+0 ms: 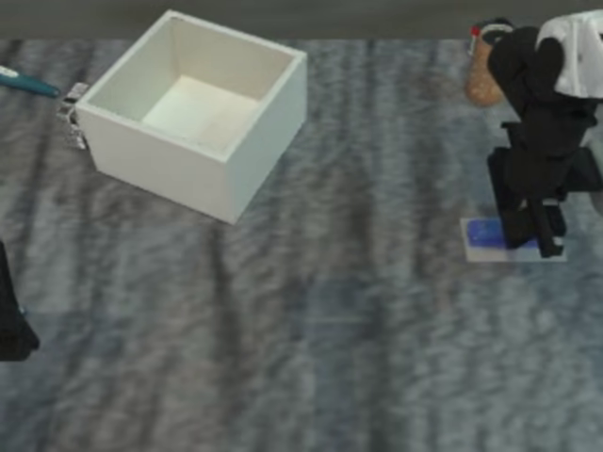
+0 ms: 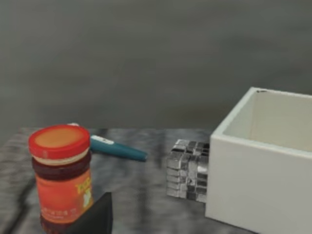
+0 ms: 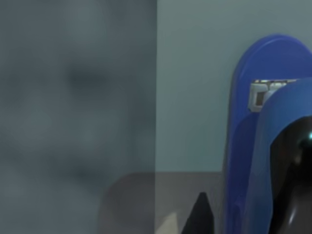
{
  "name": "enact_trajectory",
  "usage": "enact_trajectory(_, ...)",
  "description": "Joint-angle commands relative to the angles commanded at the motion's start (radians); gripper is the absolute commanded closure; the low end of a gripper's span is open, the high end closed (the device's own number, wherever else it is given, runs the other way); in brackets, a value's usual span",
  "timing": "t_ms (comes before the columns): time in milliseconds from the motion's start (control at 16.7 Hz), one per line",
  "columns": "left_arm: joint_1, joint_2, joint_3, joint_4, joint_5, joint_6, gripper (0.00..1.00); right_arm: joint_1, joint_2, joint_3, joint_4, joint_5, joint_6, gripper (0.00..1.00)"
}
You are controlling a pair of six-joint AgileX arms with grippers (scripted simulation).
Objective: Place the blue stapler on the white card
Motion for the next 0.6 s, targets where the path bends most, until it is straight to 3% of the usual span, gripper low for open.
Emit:
enact_trajectory(240, 0.000, 0.000, 0.000, 0.000, 0.000, 0.000, 0.00, 0.000, 0.000, 0.000, 0.000, 0.000, 0.000, 0.02)
enact_trajectory(600, 0.000, 0.000, 0.000, 0.000, 0.000, 0.000, 0.00, 0.000, 0.000, 0.000, 0.000, 0.000, 0.000, 0.00)
